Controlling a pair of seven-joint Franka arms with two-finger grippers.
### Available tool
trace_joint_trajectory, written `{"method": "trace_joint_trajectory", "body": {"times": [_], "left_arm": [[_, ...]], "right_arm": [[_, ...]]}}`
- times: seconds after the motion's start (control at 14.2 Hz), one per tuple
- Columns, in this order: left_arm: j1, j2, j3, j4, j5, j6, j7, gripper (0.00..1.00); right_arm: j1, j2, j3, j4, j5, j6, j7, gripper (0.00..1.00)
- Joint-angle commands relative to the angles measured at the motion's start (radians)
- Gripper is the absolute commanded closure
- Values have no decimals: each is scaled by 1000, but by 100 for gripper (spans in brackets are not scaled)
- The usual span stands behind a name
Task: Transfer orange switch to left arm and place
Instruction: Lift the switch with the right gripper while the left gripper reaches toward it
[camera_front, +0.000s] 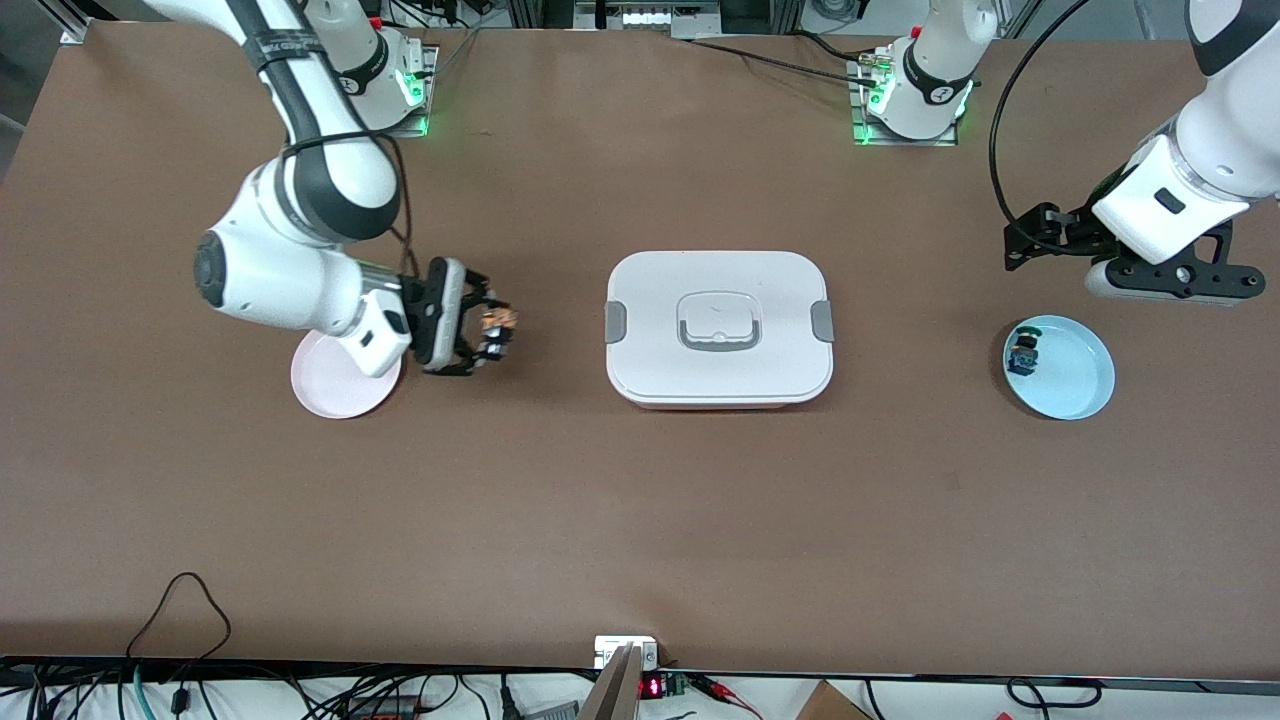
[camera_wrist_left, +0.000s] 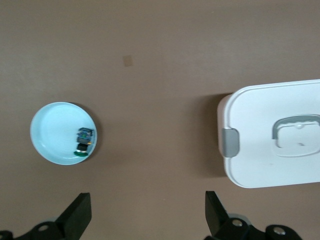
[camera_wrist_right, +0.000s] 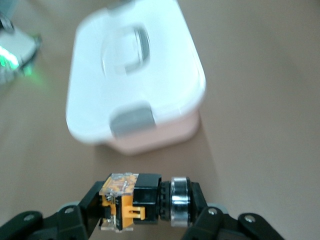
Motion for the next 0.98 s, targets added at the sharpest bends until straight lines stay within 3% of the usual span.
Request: {"method": "trace_joint_trajectory", "body": {"times": [0.0,0.35,0.63,0.77,0.91], "left_arm": [[20,13,-5,31,-66,-31,-6,0],[55,45,-5,31,-253,-115,-7,0],[97,134,-5,29,-550,-198,-5,0],[101,175,-6,19,-659,-199,0,0],[101,258,-11,16,-838,-198,26,0]], "right_arm": [[84,7,-8,50,216,52,-18,100],[219,23,-10,119,650,175,-156,100],[317,78,-11,185,1082,203,-412,100],[352,90,-11,210,1163,252,-465,100],[362,93,-11,225,1163,279,-463,100]]}}
